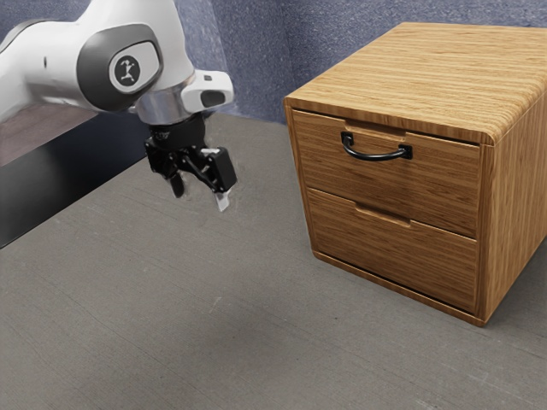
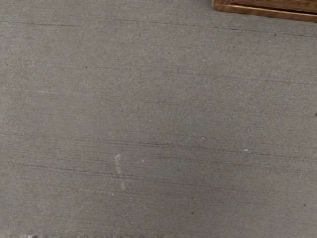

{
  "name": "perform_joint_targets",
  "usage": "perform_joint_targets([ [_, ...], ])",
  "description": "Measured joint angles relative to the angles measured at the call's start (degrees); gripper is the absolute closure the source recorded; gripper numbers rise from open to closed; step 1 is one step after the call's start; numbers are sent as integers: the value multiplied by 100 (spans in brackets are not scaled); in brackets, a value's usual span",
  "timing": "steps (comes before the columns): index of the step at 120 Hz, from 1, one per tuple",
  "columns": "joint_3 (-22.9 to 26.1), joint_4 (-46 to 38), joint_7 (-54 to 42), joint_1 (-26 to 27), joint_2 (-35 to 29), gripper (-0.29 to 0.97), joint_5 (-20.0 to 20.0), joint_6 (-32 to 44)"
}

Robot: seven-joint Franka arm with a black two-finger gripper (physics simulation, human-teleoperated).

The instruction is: Pull the drawer handle with one arm to open the drawer

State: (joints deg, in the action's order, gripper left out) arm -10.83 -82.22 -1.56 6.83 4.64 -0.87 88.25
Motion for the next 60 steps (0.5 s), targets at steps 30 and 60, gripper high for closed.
perform_joint_targets([
  [30,-87,261,-139,-605,-184,0,315,-195],
  [60,346,375,2559,-1540,-341,0,685,259],
])
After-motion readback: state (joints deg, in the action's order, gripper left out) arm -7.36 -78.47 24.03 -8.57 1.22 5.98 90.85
